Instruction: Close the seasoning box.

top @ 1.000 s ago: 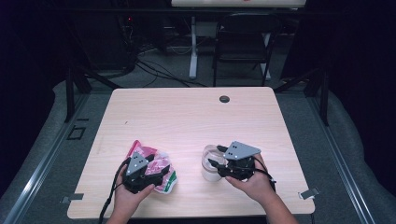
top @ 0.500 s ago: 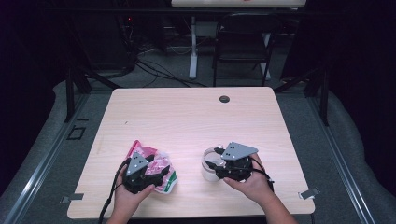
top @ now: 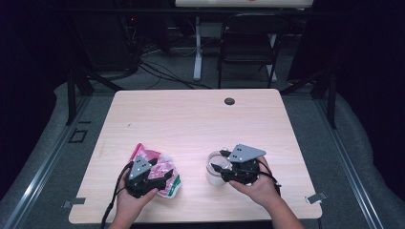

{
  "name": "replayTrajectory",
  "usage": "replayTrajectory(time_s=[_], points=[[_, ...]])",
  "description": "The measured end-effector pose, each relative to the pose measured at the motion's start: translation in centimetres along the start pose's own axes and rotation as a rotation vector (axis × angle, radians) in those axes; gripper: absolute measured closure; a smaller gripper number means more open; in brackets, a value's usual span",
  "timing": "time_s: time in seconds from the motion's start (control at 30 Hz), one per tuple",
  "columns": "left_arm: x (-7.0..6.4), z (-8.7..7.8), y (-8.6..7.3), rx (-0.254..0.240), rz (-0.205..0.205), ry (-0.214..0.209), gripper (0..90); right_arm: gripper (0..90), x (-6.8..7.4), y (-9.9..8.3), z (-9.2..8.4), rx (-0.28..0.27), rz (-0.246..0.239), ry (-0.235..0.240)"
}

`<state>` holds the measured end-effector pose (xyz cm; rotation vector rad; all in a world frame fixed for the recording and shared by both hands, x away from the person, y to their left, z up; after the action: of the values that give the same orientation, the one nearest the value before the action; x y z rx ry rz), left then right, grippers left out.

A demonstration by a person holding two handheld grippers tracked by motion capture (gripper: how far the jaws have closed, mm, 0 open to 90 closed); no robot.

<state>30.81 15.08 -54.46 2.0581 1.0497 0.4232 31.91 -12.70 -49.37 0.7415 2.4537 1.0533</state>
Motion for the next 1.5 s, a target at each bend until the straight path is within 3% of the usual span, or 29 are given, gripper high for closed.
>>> replayTrajectory(time_s=[0.33, 0.5, 0.7, 0.87, 1.13, 1.27, 1.5], points=[[0.6, -0.4, 0.0, -0.011, -0.017, 0.011, 28.0, 45.9, -1.8, -0.3, -1.0, -0.027, 0.065, -0.016], [1.1, -0.6, 0.0, -0.016, -0.029, 0.017, 28.3, 45.9, -3.2, -0.9, -1.5, -0.031, 0.124, -0.039], [1.4, -0.7, -0.1, -0.017, -0.041, 0.017, 29.8, 46.0, -5.4, -2.1, -1.8, -0.030, 0.239, -0.078], [1.7, -0.6, -0.2, -0.008, -0.038, 0.024, 30.3, 46.0, -6.4, -3.0, -1.7, -0.006, 0.273, -0.117], [2.3, -0.5, -0.6, -0.001, -0.056, 0.023, 31.8, 46.0, -6.3, -5.0, -1.4, 0.018, 0.331, -0.149], [2.4, -0.3, -0.8, 0.008, -0.060, 0.024, 32.0, 45.6, -5.9, -6.1, -1.8, 0.022, 0.352, -0.131], [2.4, -0.1, -0.9, 0.019, -0.064, 0.024, 32.2, 45.5, -5.2, -8.8, -2.4, 0.058, 0.360, -0.141]])
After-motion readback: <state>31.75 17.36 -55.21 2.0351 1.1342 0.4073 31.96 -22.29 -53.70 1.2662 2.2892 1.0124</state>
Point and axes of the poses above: each handheld gripper's, and its own axes: z roughly forward along the jaws, y roughly out of its top, x roughly to its left, the point moved 4 cm from there along z, roughly forward along the jaws, and after that the axes turned 10 degrees about x, right-handed, at the moved point
